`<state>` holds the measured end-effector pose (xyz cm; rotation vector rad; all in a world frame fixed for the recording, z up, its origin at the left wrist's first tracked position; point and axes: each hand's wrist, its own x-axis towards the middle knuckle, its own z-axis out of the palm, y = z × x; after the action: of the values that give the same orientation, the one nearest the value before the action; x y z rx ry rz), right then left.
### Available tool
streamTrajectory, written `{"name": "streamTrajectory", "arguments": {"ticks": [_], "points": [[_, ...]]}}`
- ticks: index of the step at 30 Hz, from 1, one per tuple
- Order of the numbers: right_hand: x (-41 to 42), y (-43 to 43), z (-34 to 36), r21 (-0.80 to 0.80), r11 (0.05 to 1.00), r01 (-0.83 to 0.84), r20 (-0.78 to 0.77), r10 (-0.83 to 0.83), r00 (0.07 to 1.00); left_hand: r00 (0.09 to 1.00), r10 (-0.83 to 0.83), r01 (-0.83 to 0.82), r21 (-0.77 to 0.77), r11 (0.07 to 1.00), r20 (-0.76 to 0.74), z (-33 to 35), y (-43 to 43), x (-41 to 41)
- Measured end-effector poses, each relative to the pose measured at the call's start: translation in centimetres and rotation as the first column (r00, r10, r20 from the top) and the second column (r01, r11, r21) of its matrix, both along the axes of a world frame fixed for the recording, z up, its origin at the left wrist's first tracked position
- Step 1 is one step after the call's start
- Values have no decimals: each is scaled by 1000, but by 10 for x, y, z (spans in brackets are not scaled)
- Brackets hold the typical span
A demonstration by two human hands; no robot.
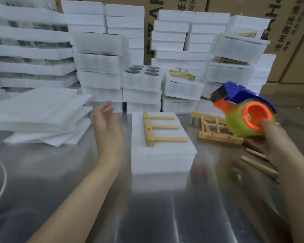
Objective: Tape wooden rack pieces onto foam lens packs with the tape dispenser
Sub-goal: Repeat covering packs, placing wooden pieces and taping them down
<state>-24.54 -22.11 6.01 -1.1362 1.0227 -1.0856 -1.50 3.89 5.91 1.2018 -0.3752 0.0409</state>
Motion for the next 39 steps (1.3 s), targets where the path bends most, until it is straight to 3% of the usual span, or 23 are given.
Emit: {"name": "streamTrajectory", "arguments": {"ticks": [2, 4, 6, 10, 16, 19, 24, 29, 34, 39], "points": [[4, 16, 14, -40, 986, -159, 171, 163, 972, 989, -135, 139, -68, 988, 68, 8, 2, -9], [10, 32, 20, -101, 949, -299, 209, 314, 926, 942, -335, 336, -79, 938, 32, 13, 4, -19], [18, 46, 22, -161, 914, -372, 182, 398, 899, 890, -454, 455, -9, 891, 33, 15, 3, -27], [30, 63, 18, -330, 829, -451, 94, 504, 858, 840, -535, 529, 86, 844, 89, 15, 2, -37], [38, 76, 16, -562, 663, -495, -10, 593, 805, 685, -726, 727, 120, 676, -64, 23, 6, -40], [36, 83, 16, -615, 571, -545, -103, 627, 772, 675, -738, 735, 94, 672, 1, 27, 9, -40], [36, 86, 12, -612, 562, -557, -120, 630, 768, 684, -718, 711, 101, 696, 132, 29, 13, -36], [37, 85, 14, -603, 570, -558, -112, 632, 767, 725, -679, 670, 113, 734, 115, 28, 13, -31], [42, 83, 9, -606, 535, -589, -210, 606, 767, 691, -712, 715, 28, 699, 122, 35, 18, -27], [44, 72, 13, -621, 534, -573, -227, 577, 784, 775, -629, 631, -36, 775, 65, 39, 19, -27]]}}
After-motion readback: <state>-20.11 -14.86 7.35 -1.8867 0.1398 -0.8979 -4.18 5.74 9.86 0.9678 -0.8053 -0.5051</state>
